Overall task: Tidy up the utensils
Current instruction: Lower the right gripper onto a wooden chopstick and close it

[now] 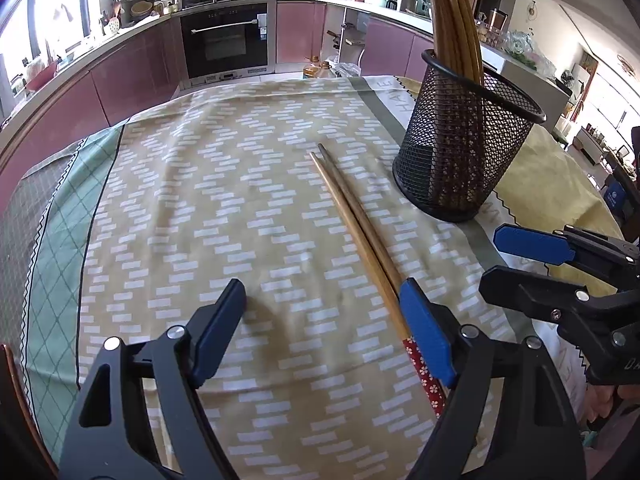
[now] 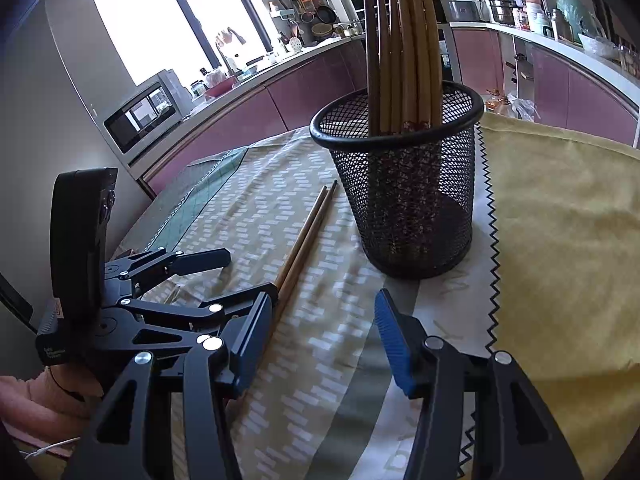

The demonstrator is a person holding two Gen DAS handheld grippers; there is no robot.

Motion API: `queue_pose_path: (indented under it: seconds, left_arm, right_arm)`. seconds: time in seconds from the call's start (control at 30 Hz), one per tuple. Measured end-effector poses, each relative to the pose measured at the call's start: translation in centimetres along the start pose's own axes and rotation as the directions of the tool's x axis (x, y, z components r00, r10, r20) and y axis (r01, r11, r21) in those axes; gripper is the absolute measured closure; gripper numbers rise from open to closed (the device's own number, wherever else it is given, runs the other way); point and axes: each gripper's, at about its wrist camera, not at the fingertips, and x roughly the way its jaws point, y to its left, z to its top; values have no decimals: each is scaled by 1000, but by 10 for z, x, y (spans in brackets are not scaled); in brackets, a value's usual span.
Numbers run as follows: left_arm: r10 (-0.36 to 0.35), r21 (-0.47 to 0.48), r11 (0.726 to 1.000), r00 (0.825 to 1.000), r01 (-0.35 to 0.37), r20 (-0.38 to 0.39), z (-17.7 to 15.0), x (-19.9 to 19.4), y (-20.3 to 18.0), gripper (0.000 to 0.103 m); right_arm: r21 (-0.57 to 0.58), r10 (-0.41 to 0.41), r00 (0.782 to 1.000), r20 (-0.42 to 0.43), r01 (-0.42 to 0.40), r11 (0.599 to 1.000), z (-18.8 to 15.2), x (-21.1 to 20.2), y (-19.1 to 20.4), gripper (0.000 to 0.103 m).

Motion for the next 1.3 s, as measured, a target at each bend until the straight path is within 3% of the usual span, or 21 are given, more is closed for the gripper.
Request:
queue_pose_path:
  seconds: [0.3, 0.43, 0.73, 1.0, 1.3]
  left_arm:
    - [-6, -44, 999, 1000, 7, 9, -4, -7, 11, 39]
    - [-20, -76, 997, 1000, 21, 13, -6, -11, 19, 48]
    - [-56, -107, 993, 998, 58, 24, -12, -16, 28, 53]
    - [-71, -102, 992, 997, 73, 25, -13, -17, 30, 54]
    - [-115, -94, 989, 993, 115, 13, -4, -12, 32, 53]
  right_arm:
    - [-28, -11, 1000, -21, 11, 1000, 4, 9, 7, 52]
    - [-54, -23, 999, -43, 21, 998, 8, 21, 17, 61]
    - [-113, -62, 994, -87, 52, 992, 14, 47, 35, 75]
    - [-142, -125, 988, -87, 112, 983, 14, 47, 38, 80]
    - [-131, -140, 985, -105, 126, 983, 19, 51, 35, 83]
